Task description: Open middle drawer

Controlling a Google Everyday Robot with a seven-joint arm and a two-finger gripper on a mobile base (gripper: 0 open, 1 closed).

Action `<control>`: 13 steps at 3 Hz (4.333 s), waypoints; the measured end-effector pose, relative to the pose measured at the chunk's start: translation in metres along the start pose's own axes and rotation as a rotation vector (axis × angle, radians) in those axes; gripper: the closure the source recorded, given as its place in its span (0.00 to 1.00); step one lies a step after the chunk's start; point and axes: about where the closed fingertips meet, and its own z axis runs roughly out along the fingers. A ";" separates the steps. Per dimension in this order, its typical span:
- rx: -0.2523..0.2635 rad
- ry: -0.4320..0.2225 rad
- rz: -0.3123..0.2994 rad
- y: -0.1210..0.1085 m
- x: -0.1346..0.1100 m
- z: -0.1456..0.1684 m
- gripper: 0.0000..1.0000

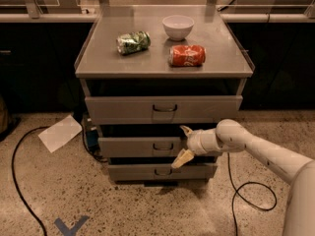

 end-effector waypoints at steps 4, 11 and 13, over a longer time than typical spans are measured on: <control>-0.174 0.043 0.098 0.041 0.027 0.020 0.00; -0.285 0.047 0.135 0.041 0.023 0.028 0.00; -0.325 0.049 0.134 0.051 0.018 0.029 0.00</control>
Offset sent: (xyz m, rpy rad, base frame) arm -0.0052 0.0020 -0.0535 -0.0105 0.1302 0.0292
